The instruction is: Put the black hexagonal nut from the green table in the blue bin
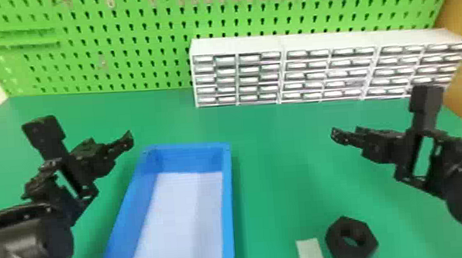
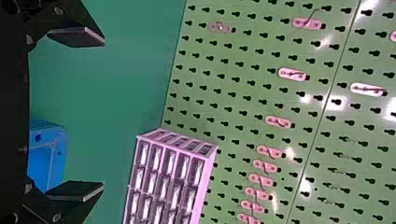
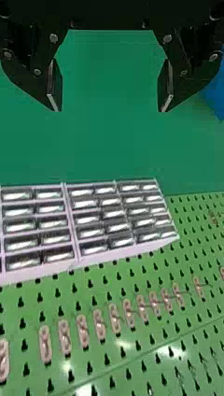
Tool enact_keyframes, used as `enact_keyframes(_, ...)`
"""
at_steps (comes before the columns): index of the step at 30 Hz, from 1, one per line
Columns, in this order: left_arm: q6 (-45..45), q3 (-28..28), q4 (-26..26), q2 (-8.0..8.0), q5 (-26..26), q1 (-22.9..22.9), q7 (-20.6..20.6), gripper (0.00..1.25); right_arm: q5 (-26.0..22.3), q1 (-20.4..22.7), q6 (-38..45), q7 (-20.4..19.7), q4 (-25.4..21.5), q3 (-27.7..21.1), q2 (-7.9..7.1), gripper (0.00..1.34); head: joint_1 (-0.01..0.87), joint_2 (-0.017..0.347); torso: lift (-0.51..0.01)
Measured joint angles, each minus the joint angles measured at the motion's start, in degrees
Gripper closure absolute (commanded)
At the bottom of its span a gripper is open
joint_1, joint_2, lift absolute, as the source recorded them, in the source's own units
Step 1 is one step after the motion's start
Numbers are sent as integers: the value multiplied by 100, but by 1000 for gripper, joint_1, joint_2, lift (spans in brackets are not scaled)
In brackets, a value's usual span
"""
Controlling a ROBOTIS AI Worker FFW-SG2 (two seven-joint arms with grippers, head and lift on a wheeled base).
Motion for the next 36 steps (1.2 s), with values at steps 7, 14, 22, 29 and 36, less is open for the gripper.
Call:
enact_keyframes(7,0,1,0,0,0,0,0,186,5,47,1356,-8,-455,-34,-149,467,666,32,-100)
enact_keyframes(14,0,9,0,0,0,0,0,186,663,144,2788,-8,-1106,-43,-216,467,666,32,-100)
enact_keyframes(22,0,30,-11,0,0,1,0,186,1116,426,3920,-8,-1700,-116,-294,467,666,32,-100)
enact_keyframes(29,0,88,-60,15,0,39,0,186,1300,816,4014,-8,-2058,-312,-244,467,666,32,-100)
enact_keyframes(36,0,125,-90,42,-2,54,0,186,1457,1070,4017,-8,-2309,-338,-223,467,666,32,-100)
